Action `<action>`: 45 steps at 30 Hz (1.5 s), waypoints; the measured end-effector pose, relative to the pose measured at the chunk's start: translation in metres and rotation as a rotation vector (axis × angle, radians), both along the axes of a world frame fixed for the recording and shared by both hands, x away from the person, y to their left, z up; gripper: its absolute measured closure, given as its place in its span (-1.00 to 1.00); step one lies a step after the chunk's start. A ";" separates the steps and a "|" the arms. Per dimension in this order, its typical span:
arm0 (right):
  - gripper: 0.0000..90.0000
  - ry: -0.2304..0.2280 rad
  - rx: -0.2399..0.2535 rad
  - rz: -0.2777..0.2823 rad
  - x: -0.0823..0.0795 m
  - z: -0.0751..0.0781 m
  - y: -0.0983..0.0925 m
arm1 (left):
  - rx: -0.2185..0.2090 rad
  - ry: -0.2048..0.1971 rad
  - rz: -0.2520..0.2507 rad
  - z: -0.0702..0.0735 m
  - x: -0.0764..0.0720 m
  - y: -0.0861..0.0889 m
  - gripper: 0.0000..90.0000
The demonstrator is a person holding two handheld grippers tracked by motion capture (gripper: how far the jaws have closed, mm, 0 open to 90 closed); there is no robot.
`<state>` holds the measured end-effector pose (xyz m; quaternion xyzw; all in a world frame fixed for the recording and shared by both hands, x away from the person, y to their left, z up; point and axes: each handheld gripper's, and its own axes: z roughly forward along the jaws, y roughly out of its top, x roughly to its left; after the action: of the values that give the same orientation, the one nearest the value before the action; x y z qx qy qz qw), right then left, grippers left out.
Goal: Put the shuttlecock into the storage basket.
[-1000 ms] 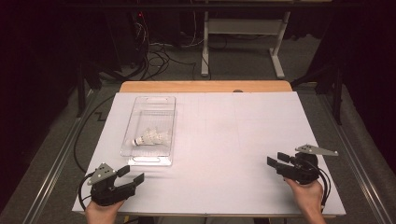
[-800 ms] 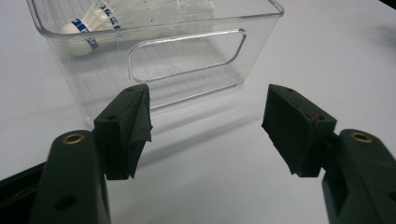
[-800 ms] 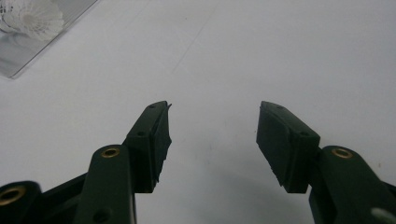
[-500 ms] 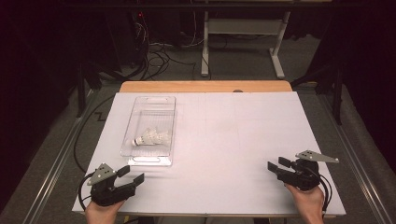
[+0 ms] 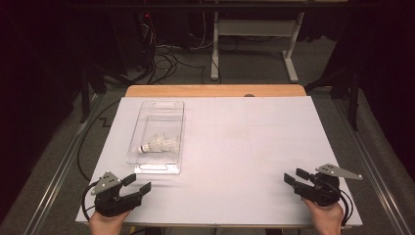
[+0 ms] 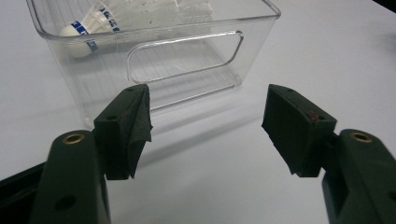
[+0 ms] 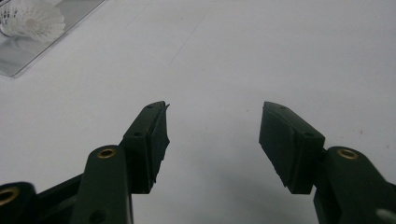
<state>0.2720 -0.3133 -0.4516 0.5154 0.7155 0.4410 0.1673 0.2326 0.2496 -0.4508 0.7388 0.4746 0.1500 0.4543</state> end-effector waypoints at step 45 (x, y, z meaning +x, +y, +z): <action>-0.19 -0.062 0.003 -0.040 -0.009 -0.008 -0.010 | -0.014 0.005 0.010 -0.002 -0.001 0.002 -0.26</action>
<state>0.2634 -0.3228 -0.4597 0.5160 0.6989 0.4543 0.1974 0.2316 0.2515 -0.4523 0.7337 0.4805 0.1473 0.4574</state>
